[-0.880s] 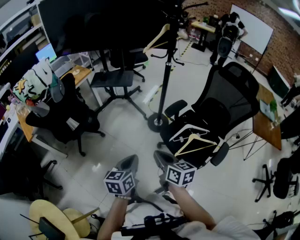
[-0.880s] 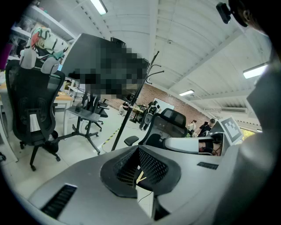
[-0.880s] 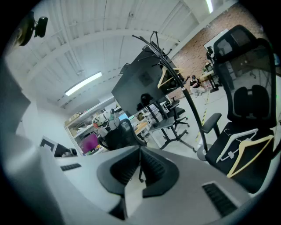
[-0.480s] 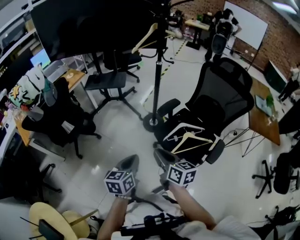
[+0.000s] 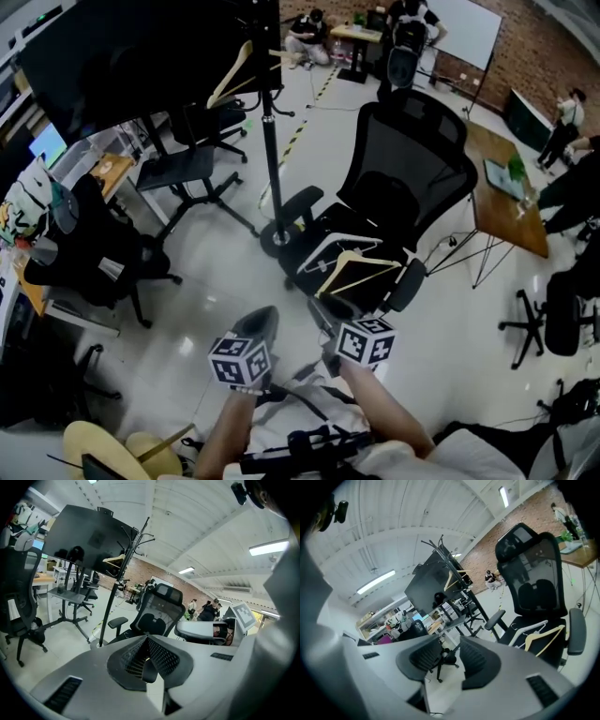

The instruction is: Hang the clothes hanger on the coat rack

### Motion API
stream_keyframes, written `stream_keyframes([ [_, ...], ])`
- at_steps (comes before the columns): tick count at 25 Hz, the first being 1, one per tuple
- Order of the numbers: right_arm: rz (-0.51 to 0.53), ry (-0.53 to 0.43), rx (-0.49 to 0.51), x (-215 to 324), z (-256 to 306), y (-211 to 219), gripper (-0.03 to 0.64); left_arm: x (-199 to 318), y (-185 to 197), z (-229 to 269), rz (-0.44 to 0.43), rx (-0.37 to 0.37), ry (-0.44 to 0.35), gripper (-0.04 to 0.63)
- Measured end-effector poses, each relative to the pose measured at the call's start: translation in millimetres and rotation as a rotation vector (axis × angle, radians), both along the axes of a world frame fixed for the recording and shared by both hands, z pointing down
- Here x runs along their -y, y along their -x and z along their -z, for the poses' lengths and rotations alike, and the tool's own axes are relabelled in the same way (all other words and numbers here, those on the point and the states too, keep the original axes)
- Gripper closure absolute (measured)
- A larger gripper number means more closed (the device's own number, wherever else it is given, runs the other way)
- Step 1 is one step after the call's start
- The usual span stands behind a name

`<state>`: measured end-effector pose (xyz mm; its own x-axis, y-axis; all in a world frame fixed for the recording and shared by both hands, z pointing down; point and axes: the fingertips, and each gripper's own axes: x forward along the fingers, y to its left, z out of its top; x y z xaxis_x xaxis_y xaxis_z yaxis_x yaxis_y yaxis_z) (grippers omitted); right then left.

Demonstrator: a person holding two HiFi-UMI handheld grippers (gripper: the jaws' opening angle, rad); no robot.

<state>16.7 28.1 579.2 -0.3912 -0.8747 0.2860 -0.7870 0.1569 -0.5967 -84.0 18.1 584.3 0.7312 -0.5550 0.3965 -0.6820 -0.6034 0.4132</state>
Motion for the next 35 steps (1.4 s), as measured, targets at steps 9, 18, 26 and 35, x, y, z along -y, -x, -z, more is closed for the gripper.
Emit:
stream_keyframes([
  [9,-0.130,0.049,0.030,-23,-26,-76,0.409,-7,-57,-14,-0.080,0.032,0.025,0.604],
  [18,-0.215,0.111,0.034,0,-58,-117,0.356,22,-101,-38,-0.166,0.050,0.058,0.604],
  [26,-0.277,0.183,0.007,40,-90,-151,0.351,59,-142,-56,-0.258,0.069,0.089,0.604],
  [35,-0.333,0.303,-0.010,85,-149,-180,0.327,113,-178,-87,-0.336,0.108,0.111,0.604],
])
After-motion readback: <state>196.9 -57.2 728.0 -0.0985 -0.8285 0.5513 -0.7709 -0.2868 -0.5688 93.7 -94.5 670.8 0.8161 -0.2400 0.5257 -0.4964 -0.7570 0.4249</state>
